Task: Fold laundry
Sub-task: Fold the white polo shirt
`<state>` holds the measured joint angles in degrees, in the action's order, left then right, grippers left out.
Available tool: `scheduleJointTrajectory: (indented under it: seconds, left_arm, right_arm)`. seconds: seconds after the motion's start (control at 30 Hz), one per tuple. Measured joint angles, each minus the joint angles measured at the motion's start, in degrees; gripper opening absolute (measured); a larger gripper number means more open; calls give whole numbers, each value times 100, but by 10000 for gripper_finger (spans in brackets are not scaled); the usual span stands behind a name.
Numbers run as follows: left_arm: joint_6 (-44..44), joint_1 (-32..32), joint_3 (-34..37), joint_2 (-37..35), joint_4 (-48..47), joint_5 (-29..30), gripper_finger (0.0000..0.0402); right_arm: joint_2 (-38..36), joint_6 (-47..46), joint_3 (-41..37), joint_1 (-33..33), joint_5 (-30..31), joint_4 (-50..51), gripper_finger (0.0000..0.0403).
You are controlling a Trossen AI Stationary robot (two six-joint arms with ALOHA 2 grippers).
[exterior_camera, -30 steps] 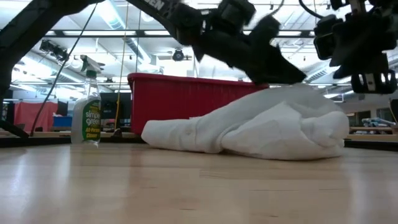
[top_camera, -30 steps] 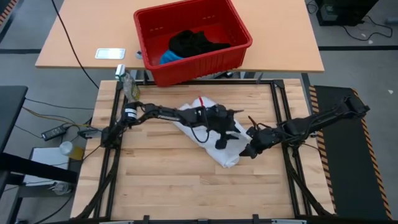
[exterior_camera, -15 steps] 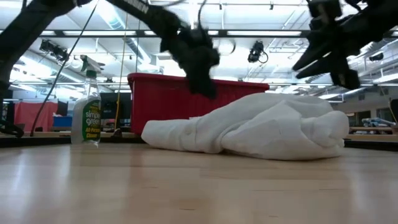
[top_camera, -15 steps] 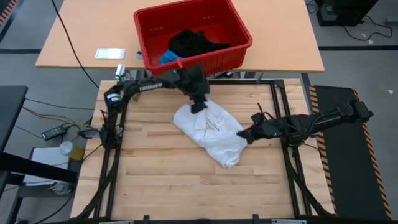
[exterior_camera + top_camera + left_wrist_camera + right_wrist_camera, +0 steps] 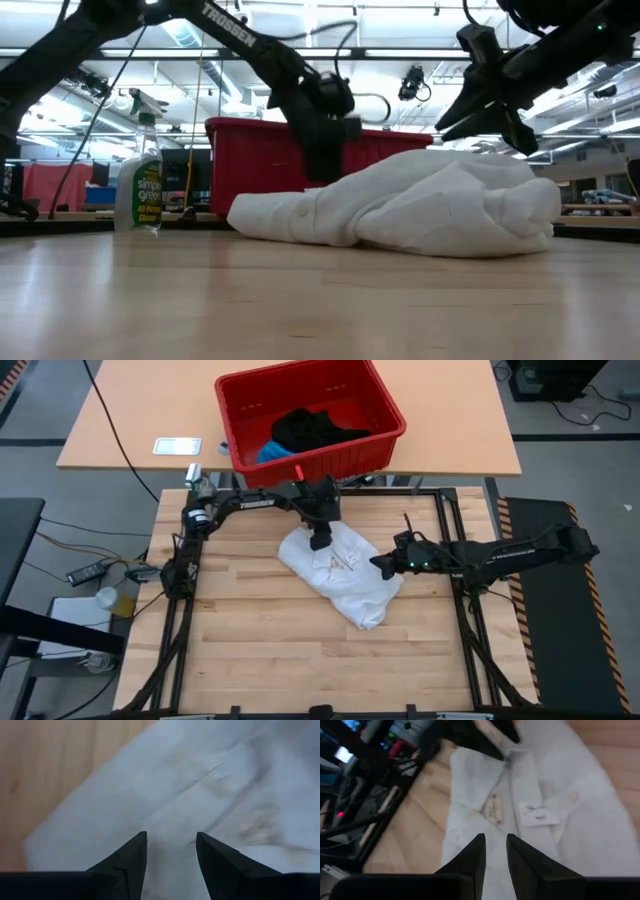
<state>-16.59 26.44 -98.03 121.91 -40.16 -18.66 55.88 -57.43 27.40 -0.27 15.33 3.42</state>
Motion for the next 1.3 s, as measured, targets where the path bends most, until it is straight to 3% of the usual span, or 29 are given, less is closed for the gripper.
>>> scheduleJointTrajectory:
  seconds: [0.1, 0.27, 0.53, 0.97, 1.17, 1.3]
  left_arm:
    - [-7, -25, 13, 114, -39, 421, 171]
    - [-418, -100, 2, 154, -22, 419, 141]
    - [-450, -159, 8, 381, -207, 170, 13]
    - [-938, -151, -629, -783, -171, 461, 2]
    - [-543, -162, -579, -1038, -4, 2335, 1]
    - [-582, -107, -574, -671, 196, 1804, 3]
  right_arm:
    - [88, 18, 0, 1, -33, -79, 86]
    - [153, 20, 0, 1, -42, -185, 86]
    - [151, 59, -2, 0, -42, -271, 86]
    - [210, -2, -168, 4, 28, 226, 86]
    - [174, -270, -225, 339, 172, 496, 86]
    - [180, -389, -223, 436, 95, 454, 83]
